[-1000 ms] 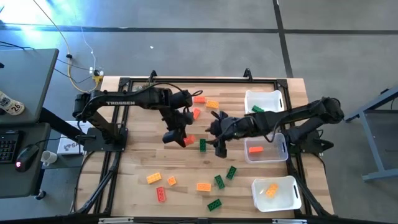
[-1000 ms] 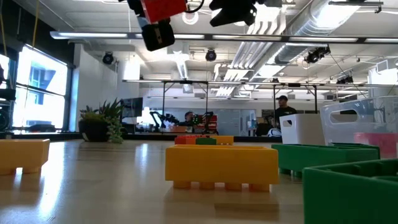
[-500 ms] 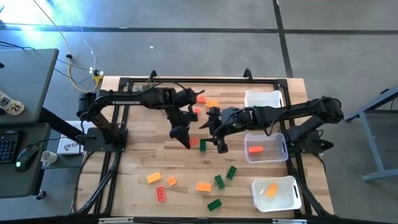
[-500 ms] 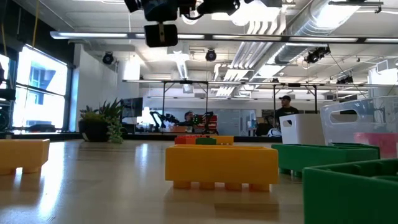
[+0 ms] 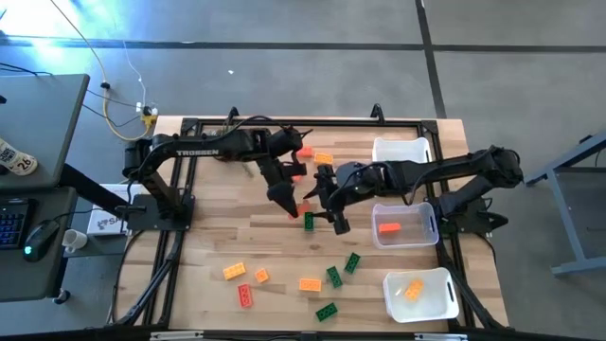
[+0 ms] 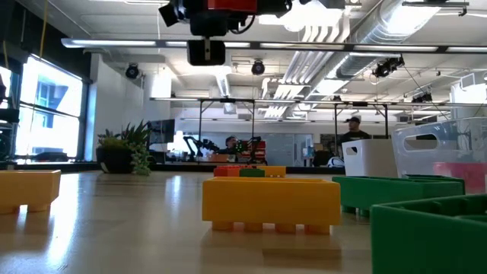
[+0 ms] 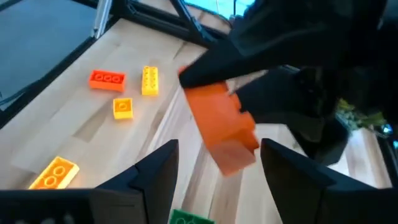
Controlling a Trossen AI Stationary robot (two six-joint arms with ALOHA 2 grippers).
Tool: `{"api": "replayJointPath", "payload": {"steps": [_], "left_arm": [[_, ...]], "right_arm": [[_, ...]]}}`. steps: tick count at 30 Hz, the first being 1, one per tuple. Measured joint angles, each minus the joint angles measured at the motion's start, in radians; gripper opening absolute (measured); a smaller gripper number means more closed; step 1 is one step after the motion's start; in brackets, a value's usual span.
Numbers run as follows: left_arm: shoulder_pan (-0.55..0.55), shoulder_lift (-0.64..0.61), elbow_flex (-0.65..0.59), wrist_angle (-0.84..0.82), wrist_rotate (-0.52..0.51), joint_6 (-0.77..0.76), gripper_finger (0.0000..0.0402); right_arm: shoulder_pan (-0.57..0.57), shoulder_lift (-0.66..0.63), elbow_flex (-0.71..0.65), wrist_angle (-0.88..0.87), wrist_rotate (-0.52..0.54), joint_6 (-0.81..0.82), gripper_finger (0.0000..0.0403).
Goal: Sort & place blocks by color
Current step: Put the orange game piece into the transparent bin
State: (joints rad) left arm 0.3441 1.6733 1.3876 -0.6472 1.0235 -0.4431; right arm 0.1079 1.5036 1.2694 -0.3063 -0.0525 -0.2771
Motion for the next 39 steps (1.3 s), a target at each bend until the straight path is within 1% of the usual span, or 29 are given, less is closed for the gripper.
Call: {"api": "replayJointPath", "payload": {"steps": [6, 10, 12, 15, 22, 26, 28, 30, 33, 39], "left_arm": [[0.017, -0.001, 0.0, 0.024, 0.023, 0.001, 0.0112], [0.015, -0.001, 0.0, 0.042, 0.024, 0.0, 0.0112], [0.016, -0.001, 0.0, 0.055, 0.032, -0.002, 0.0112], [0.016, -0.001, 0.0, 0.08, 0.035, -0.008, 0.0112], [0.016, -0.001, 0.0, 0.09, 0.039, -0.023, 0.0114], [0.015, -0.001, 0.0, 0.09, 0.02, -0.021, 0.0132], [0.016, -0.002, 0.0, 0.091, 0.005, -0.002, 0.0148], [0.016, -0.002, 0.002, 0.118, -0.029, 0.036, 0.0167], [0.017, -0.002, 0.002, 0.112, -0.07, 0.076, 0.0192], [0.017, -0.002, 0.002, 0.107, -0.221, 0.13, 0.0229]], "right_arm": [[0.0, 0.0, 0.0, 0.021, 0.024, -0.004, 0.0215], [0.002, 0.0, 0.0, 0.043, 0.017, -0.018, 0.0214], [0.0, 0.0, 0.0, 0.044, 0.018, -0.014, 0.0207], [-0.006, 0.0, 0.0, 0.046, 0.018, -0.012, 0.0179], [-0.01, 0.0, 0.0, 0.036, 0.022, 0.006, 0.0076], [-0.01, 0.0, 0.0, 0.033, 0.026, 0.008, 0.0073], [-0.01, 0.0, 0.0, 0.027, 0.041, 0.028, 0.0073], [-0.01, 0.002, -0.001, 0.026, 0.053, 0.065, 0.0073], [-0.01, 0.002, -0.001, -0.008, 0.061, 0.133, 0.0073], [-0.01, 0.002, -0.001, -0.159, 0.055, 0.333, 0.0073]]}}
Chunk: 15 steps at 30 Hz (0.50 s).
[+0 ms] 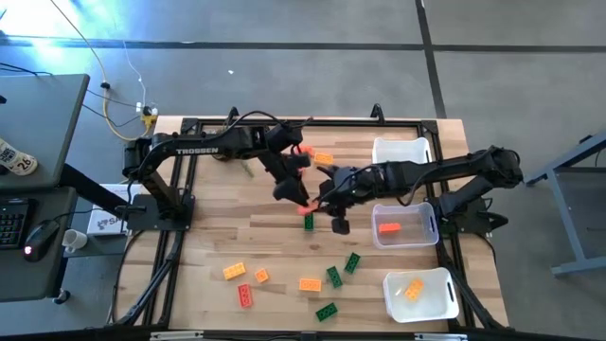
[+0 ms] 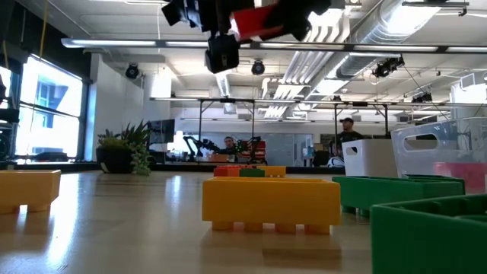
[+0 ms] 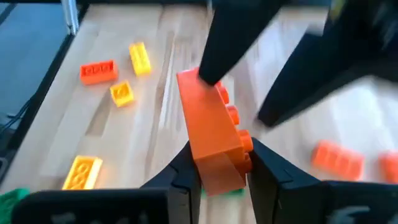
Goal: Sort & place blocks by color
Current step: Put the orange game piece into the transparent bin
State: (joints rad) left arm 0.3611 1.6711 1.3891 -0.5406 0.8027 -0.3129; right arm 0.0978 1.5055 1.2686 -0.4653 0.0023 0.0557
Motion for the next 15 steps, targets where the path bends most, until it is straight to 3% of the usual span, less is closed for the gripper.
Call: {"api": "replayJointPath", "payload": {"steps": [6, 12, 15], "left_arm": [[0.0, 0.0, 0.0, -0.002, -0.087, 0.048, 0.0232], [0.011, 0.0, -0.001, -0.001, -0.11, 0.095, 0.023], [0.022, 0.0, -0.001, 0.009, -0.19, 0.135, 0.0231]], "right_arm": [[0.009, 0.0, 0.0, -0.168, -0.011, 0.167, 0.0073], [0.042, 0.0, 0.0, -0.365, -0.011, 0.289, 0.0074], [0.056, -0.002, 0.0, -0.434, -0.01, 0.354, 0.0073]]}}
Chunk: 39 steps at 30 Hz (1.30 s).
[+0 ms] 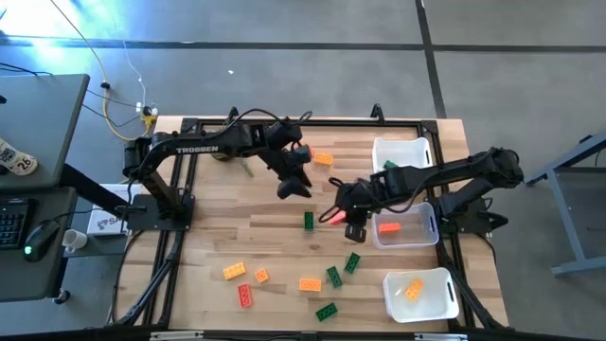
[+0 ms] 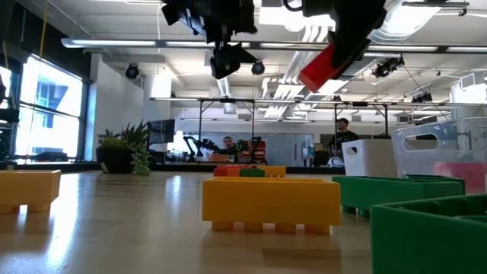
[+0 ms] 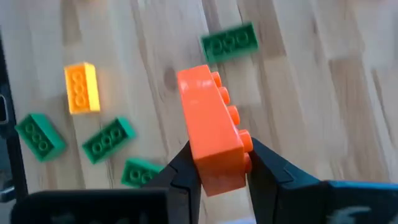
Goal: Sort & place blocks by color
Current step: Put the orange game piece into the transparent bin
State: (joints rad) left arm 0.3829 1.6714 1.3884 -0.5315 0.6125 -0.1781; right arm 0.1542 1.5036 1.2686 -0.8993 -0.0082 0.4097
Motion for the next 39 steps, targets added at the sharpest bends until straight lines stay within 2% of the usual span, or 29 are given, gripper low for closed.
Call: {"api": "replayJointPath", "payload": {"steps": [8, 12, 18, 23, 31, 39], "left_arm": [[0.036, 0.0, 0.0, 0.055, -0.318, 0.094, 0.023], [0.05, 0.0, 0.0, 0.066, -0.4, 0.148, 0.0232], [0.061, 0.0, 0.0, 0.065, -0.424, 0.156, 0.0232], [0.063, 0.0, 0.0, 0.058, -0.425, 0.156, 0.023], [0.063, 0.0, 0.0, 0.007, -0.419, 0.156, 0.023], [0.065, -0.037, -0.001, -0.099, -0.446, 0.166, 0.023]], "right_arm": [[0.044, -0.029, 0.0, -0.117, 0.031, 0.213, 0.0073], [0.084, -0.084, 0.0, -0.199, 0.108, 0.349, 0.0073], [0.153, -0.146, 0.0, -0.403, 0.181, 0.591, 0.0073], [0.213, -0.145, 0.0, -0.544, 0.183, 0.739, 0.0073], [0.272, -0.142, -0.103, -0.524, 0.129, 0.911, 0.0073], [0.288, -0.142, -0.242, -0.389, 0.048, 1.026, 0.0074]]}}
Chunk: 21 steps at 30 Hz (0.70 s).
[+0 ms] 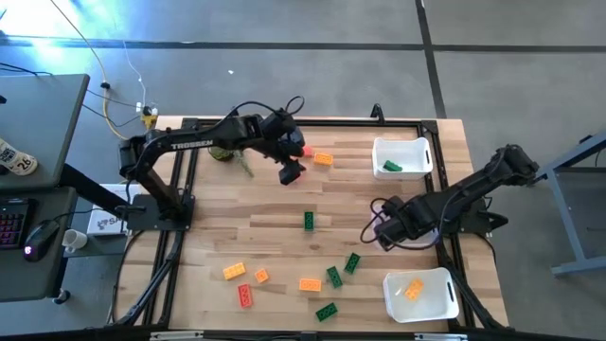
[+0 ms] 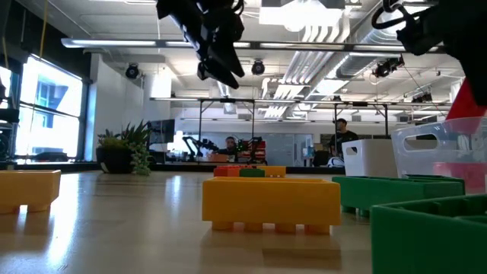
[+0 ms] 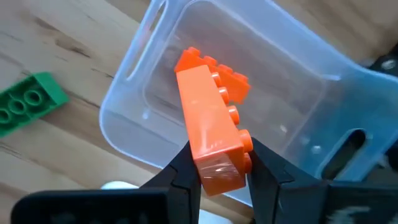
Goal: Sort & place blocks by color
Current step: Put the orange game piece into the transparent bin, then put the green game piece into the top white bin
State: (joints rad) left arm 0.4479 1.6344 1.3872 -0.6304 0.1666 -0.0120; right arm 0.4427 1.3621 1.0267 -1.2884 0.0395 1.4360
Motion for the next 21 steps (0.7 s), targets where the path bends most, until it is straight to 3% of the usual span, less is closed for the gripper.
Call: {"api": "replayJointPath", "payload": {"steps": [11, 15, 21], "left_arm": [[0.004, -0.158, 0.0, -0.17, -0.205, 0.041, 0.0229], [0.004, -0.219, 0.0, -0.221, -0.224, 0.0, 0.0229], [0.004, -0.295, 0.0, -0.291, -0.225, -0.038, 0.0229]], "right_arm": [[0.0, 0.0, -0.04, 0.053, -0.012, 0.049, 0.0158], [-0.004, 0.0, -0.033, 0.062, -0.003, 0.049, 0.0179], [-0.004, 0.0, 0.045, 0.117, 0.112, -0.012, 0.0183]]}}
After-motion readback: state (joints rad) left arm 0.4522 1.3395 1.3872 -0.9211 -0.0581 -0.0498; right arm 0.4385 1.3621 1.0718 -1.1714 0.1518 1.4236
